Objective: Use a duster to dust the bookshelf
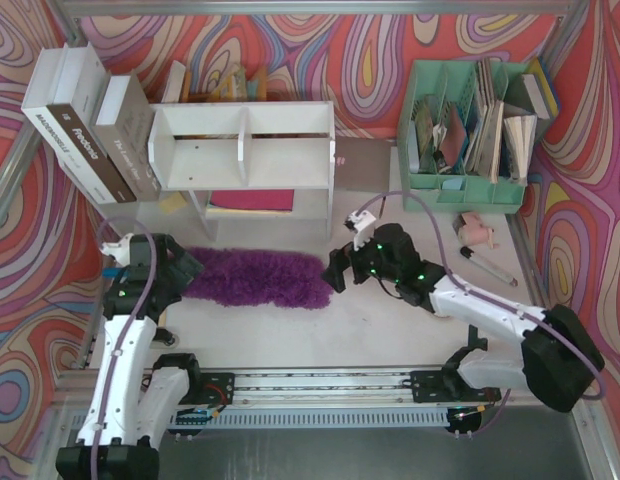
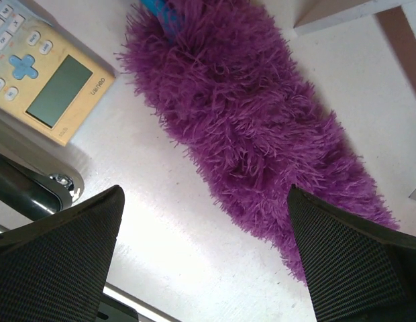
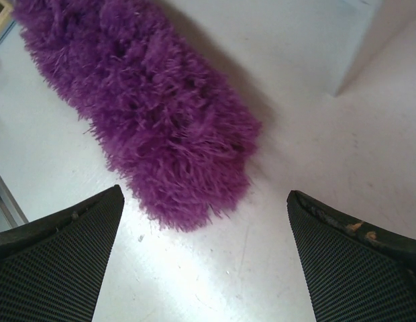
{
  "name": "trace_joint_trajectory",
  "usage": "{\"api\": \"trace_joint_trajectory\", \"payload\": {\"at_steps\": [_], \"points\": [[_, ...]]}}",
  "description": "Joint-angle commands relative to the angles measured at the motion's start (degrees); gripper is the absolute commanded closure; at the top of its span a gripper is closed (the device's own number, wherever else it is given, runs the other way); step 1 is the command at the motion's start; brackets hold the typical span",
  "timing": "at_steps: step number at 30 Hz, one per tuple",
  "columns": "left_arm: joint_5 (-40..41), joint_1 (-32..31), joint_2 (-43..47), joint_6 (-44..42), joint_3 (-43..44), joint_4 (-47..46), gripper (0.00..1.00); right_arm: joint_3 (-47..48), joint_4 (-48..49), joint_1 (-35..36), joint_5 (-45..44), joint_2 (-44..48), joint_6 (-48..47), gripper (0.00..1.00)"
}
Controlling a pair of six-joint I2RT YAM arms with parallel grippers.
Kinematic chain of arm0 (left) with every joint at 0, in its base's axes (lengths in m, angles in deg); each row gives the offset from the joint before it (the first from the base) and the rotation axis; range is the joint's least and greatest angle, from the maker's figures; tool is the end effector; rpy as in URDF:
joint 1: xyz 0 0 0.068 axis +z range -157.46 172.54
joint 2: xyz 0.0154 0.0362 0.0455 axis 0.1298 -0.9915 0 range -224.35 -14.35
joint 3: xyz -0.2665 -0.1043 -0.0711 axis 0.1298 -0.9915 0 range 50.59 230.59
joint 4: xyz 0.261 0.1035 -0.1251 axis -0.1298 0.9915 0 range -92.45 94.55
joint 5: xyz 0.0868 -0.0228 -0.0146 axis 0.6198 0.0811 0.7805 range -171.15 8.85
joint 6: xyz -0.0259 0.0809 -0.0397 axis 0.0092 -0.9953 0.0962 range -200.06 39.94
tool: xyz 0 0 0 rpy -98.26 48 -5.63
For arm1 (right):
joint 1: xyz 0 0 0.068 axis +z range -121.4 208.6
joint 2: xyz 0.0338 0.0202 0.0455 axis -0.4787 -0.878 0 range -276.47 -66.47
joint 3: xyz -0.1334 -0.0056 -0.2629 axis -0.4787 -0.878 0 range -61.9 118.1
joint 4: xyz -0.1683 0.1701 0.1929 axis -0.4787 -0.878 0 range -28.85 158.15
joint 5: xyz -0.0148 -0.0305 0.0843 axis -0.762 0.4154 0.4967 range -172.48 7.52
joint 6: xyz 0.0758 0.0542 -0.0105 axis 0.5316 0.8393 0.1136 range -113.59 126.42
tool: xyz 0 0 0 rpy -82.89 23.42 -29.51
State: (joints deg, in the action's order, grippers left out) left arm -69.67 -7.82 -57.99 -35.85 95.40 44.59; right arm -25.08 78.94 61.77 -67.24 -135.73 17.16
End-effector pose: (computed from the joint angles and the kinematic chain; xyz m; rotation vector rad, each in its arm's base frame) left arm 0.2140 0.0155 0.2648 -0.9676 2.1476 -0.1429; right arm 0.2748 0.2063 0.2174 -0.5684 1.9311 0.7578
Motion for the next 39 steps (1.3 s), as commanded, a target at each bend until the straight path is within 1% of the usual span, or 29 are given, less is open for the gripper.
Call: {"api": "trace_joint_trajectory", "payload": {"at_steps": [1,4,8,11,15,29,32,35,39], "points": [[-1.02,-0.26,0.09,-1.46,-2.25,-1.26,0.02,3.88,0.22,4.41,-0.9,-4.44,-6.53,0.01],[0.0,-0.25,1.26,-1.73,-2.54,-1.89,0.02,5.95,0.37,7.73,-1.33,-8.18,-9.38,0.01],[0.5,-0.31,1.73,-1.9,-2.68,-2.13,0.02,8.66,0.65,10.03,-1.81,-14.14,-12.46,0.01],[0.17,-0.28,1.63,-1.86,-3.17,-2.44,0.02,11.08,0.66,11.43,-2.76,-18.16,-14.25,0.03],[-0.3,-0.25,1.23,-1.84,-3.8,-3.31,0.02,14.41,0.66,12.44,-3.35,-22.37,-15.79,0.06],[-1.55,-0.25,0.14,-1.93,-4.67,-4.75,0.02,22.13,-0.82,14.55,-7.32,-34.61,-17.66,0.05],[-1.64,-0.23,-0.03,-1.86,-5.07,-5.1,0.02,22.26,-0.85,14.56,-7.32,-35.97,-17.6,0.1],[-1.87,-0.21,-0.41,-1.82,-5.13,-5.26,0.02,21.7,-0.67,14.54,-6.85,-36.37,-17.47,0.16],[-2.23,-0.19,-0.87,-1.97,-5.07,-5.48,0.02,20.25,-0.67,14.55,-7.4,-35.74,-17.51,0.32]]}}
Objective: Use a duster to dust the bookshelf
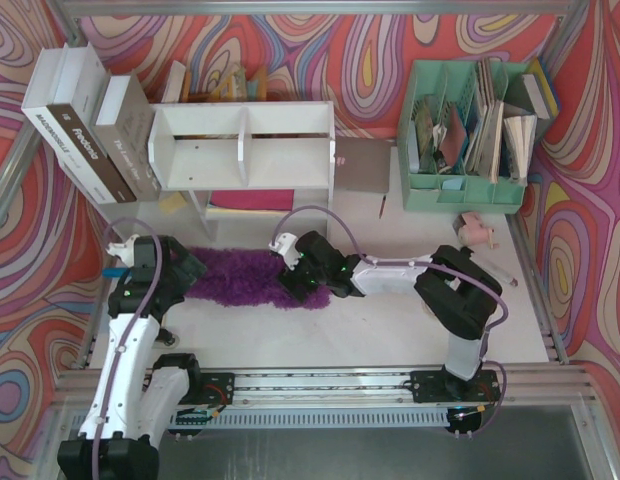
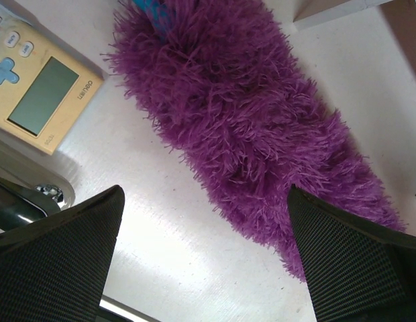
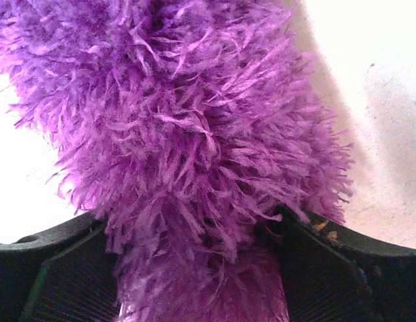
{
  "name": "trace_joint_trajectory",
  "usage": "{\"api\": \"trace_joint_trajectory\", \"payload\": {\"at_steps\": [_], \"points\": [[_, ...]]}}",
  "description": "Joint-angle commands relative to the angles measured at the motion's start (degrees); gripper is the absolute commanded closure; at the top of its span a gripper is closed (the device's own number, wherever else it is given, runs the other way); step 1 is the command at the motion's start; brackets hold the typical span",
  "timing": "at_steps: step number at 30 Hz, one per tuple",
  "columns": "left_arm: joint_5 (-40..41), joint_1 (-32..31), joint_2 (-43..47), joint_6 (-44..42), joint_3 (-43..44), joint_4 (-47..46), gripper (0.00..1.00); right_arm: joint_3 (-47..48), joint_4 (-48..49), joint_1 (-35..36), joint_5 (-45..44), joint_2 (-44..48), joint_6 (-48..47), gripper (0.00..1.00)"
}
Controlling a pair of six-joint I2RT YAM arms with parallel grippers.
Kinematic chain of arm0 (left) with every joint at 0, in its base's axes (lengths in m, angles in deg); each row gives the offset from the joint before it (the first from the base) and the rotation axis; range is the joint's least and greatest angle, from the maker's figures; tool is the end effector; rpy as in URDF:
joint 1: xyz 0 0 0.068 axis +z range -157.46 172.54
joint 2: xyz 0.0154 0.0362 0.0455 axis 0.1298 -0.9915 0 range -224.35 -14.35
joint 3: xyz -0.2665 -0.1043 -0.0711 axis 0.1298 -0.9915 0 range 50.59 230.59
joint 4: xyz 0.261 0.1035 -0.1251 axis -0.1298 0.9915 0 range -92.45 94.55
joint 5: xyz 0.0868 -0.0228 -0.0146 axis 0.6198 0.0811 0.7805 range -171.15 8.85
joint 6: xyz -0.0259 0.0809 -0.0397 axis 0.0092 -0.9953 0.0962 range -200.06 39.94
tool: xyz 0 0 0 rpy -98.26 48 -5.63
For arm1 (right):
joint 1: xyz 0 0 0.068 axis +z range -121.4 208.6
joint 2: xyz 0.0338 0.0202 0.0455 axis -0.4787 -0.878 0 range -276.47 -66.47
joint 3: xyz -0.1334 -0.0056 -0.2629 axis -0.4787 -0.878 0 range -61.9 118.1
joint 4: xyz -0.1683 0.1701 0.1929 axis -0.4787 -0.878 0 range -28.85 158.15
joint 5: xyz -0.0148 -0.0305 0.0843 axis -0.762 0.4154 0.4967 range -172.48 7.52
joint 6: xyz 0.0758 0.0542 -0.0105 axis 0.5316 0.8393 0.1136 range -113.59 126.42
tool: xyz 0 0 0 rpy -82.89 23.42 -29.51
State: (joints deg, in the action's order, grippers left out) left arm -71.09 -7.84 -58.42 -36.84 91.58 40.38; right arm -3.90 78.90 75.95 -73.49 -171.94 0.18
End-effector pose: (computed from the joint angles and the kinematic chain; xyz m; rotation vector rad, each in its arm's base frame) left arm 0.2198 0.0133 0.2442 -0.9404 2.1670 -0.1621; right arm 0.3055 0.3512 0.1199 -1.0986 1.9778 0.5646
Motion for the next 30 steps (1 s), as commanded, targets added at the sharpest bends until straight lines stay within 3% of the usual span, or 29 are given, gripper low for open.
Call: {"api": "trace_joint_trajectory", "payload": {"at_steps": [1,6,10,13,17,30], "points": [[-0.99,-0.22,-0.59,-1.02,-1.26,-1.3,0.02,-1.78,-0.13,0.39,-1.42,0.95,-0.59,0.37],[-3.13,-0.21,-2.27,-1.33,-1.4,-2.15,0.02,-7.24,1.9,0.32,-2.19,6.53,-0.57,0.6],[-5.41,-0.24,-4.02,-1.64,-1.21,-3.07,0.02,-9.54,1.43,0.31,-2.13,9.75,-1.0,0.84],[-7.36,-0.28,-5.18,-1.92,-0.69,-3.47,0.01,-10.8,1.32,0.35,-2.69,12.3,-0.83,0.92],[-7.98,-1.62,-5.21,-2.65,0.81,-3.57,0.02,-11.64,0.74,0.29,-3.64,16.21,-0.94,1.0],[-6.76,-9.06,-4.05,-8.59,11.26,-1.51,0.02,-6.54,-12.01,0.32,0.88,27.49,-5.53,1.0]]}}
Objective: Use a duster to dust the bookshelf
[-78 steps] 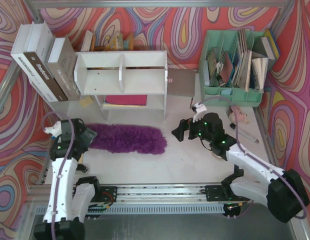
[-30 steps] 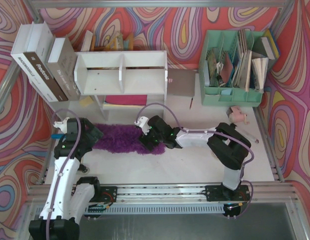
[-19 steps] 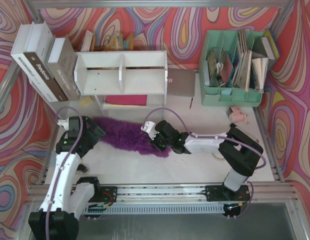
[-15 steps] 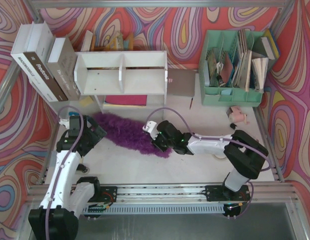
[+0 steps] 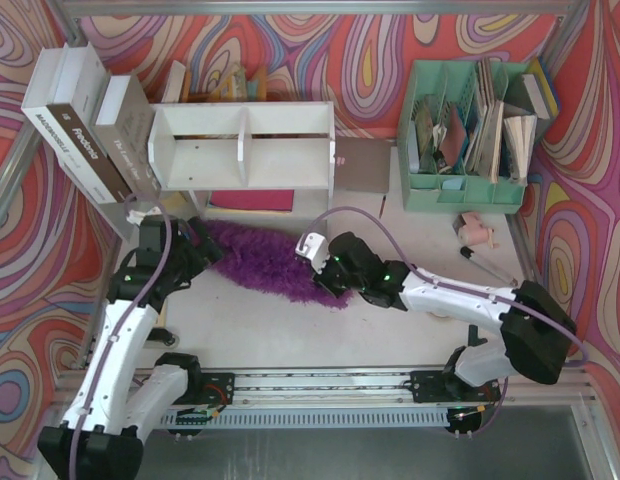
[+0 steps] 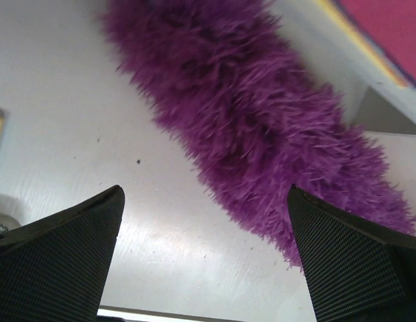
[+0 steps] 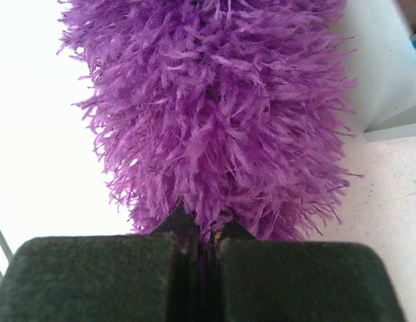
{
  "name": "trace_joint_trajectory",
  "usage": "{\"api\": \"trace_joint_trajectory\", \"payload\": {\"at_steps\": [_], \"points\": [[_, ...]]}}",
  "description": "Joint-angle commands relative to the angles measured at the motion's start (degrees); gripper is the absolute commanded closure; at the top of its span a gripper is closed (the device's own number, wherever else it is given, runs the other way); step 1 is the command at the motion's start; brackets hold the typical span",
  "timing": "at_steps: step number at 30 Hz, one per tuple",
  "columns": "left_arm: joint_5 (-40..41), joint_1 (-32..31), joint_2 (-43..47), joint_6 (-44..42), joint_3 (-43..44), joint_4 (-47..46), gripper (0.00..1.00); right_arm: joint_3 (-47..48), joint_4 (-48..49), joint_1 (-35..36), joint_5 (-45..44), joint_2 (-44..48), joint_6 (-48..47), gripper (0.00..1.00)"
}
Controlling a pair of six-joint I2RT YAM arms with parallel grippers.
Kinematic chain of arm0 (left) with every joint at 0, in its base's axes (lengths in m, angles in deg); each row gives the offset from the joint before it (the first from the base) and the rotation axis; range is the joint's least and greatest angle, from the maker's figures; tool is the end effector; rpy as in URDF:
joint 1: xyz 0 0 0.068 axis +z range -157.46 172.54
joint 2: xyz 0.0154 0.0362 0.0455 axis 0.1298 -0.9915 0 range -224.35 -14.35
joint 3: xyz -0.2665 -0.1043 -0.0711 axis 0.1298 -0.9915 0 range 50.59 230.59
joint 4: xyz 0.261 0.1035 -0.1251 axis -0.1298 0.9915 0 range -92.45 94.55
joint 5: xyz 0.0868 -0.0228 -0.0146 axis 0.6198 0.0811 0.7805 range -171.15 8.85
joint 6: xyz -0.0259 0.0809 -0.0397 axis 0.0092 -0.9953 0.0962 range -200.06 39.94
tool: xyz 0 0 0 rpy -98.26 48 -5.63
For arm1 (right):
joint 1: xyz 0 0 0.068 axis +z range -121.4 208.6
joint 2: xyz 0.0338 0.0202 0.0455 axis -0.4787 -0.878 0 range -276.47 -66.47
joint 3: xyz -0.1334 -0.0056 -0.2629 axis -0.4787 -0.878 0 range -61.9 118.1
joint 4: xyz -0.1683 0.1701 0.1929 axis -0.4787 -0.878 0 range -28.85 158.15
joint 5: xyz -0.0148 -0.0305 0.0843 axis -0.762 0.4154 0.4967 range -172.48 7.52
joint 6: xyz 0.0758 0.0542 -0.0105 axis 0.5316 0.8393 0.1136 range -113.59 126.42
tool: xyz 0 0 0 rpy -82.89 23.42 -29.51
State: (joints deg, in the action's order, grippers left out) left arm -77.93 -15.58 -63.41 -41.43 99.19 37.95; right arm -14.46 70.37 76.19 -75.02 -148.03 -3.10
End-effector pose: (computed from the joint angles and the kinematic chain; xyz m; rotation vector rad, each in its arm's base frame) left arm 0.2441 -0.0301 0.2842 -0.6360 2.2196 -0.3593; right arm 0.2539 0.2943 0.1987 -1.1048 1.8662 0.5263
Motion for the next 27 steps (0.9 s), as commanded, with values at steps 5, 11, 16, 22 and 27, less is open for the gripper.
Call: {"api": "trace_joint_trajectory", "payload": {"at_steps": [5,11,16,22,27], "points": [[2.6,-5.06,0.25,-5.83,8.11,2.47,0.01,6.24,-8.25,0.04,4.43,7.16,-3.67,1.0],[13.38,-9.54,-2.27,-0.34,12.72,10.43,0.02,5.23,-9.54,0.12,2.25,12.87,-3.66,1.0],[20.39,-9.5,-2.47,-0.12,14.7,13.76,0.01,4.27,-11.79,0.06,1.6,16.74,-3.71,1.0],[12.84,-9.88,-0.62,-4.4,15.34,8.77,0.02,4.34,-15.05,0.12,2.69,19.41,-3.6,1.0],[17.4,-20.5,-2.98,-6.14,17.99,8.65,0.01,5.06,-16.57,0.12,3.55,19.49,-3.45,1.0]]}}
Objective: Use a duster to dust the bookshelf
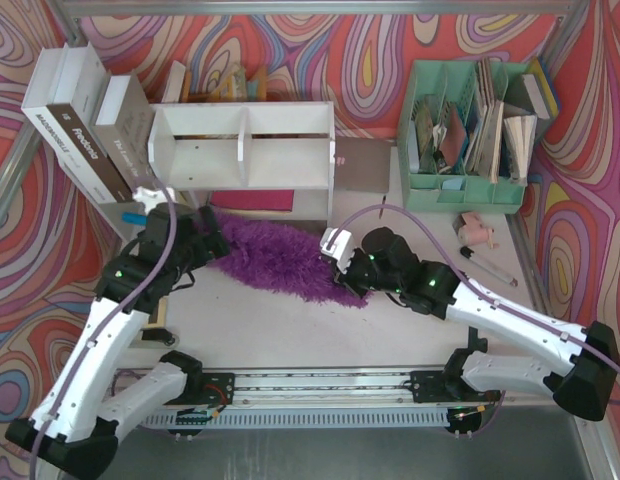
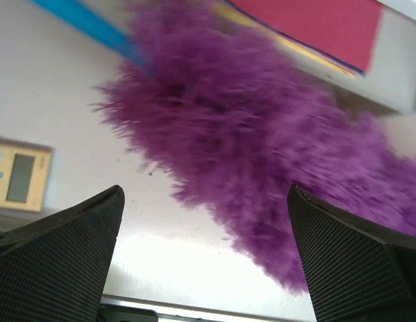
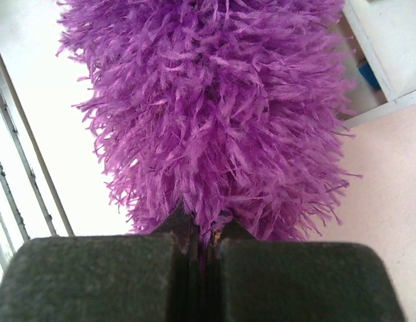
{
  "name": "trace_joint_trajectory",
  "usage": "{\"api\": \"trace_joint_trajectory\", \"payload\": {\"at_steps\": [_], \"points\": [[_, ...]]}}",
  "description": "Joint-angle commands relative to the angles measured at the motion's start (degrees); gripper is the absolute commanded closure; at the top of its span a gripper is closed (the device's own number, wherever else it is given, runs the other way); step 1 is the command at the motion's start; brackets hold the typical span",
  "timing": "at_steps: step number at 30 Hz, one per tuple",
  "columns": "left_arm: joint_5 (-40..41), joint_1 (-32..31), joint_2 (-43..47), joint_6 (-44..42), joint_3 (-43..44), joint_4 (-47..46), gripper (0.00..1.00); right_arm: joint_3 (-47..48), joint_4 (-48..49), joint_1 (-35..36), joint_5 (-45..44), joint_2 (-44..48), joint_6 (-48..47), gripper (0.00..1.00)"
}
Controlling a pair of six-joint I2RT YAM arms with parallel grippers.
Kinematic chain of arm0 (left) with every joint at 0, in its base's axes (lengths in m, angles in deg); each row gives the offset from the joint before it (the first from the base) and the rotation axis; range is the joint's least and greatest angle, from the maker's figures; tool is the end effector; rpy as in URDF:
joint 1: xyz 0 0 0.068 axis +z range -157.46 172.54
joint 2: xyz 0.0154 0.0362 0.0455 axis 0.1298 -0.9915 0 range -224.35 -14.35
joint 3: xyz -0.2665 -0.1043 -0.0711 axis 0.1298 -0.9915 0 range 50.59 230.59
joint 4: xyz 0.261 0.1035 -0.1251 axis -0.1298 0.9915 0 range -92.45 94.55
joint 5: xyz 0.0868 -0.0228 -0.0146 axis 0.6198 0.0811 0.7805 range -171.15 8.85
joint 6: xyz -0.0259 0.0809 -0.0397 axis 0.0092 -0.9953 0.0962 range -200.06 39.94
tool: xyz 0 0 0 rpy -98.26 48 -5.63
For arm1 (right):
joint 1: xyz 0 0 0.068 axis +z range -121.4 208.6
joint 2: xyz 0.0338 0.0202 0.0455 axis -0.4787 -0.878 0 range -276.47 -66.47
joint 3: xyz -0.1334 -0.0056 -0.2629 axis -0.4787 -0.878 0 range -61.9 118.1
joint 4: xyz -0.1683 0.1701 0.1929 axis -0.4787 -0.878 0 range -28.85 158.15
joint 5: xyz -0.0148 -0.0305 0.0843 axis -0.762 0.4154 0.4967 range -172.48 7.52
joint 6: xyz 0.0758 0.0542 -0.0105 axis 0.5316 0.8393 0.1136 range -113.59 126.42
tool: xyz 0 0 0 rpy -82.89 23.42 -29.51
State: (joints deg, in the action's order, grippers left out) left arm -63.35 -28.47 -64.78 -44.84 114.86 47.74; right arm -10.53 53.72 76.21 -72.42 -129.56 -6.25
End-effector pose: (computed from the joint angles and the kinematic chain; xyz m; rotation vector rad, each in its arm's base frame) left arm 0.2262 -0.0592 0.3715 -0.4392 2.1339 -0.2176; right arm 0.2121 0.2544 0.2990 -1.1334 1.7271 0.5591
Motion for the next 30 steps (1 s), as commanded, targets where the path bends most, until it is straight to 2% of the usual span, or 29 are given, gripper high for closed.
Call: {"api": "trace_joint_trajectory", "payload": {"at_steps": [1,4,10,17,22,25,30], "points": [[4.4,-10.35,-2.32,-2.4,3.05,-0.9,0.02,1.1,0.22,0.11,1.07,1.16,-0.24,1.0],[3.1,-15.83,-3.42,-4.33,2.5,-4.32,0.02,0.89,1.17,0.11,1.32,2.19,-0.08,1.0],[3.79,-27.4,-5.25,-15.55,3.86,-6.57,0.02,2.14,-0.18,0.07,1.77,3.5,-0.24,1.0],[-0.58,-33.91,-3.51,-26.68,2.66,-9.31,0.02,3.59,-3.88,0.08,2.93,5.43,-0.34,1.0],[0.04,-41.85,-2.91,-39.66,1.01,-13.23,0.02,6.36,-8.35,0.08,4.89,5.65,-0.61,1.0],[-3.65,-43.48,-3.42,-45.45,0.44,-15.36,0.01,6.89,-9.45,0.1,5.54,6.09,-0.71,1.0],[-1.51,-43.5,-7.21,-50.55,1.23,-15.88,0.02,7.47,-10.38,0.11,7.79,7.22,-0.69,1.0]]}}
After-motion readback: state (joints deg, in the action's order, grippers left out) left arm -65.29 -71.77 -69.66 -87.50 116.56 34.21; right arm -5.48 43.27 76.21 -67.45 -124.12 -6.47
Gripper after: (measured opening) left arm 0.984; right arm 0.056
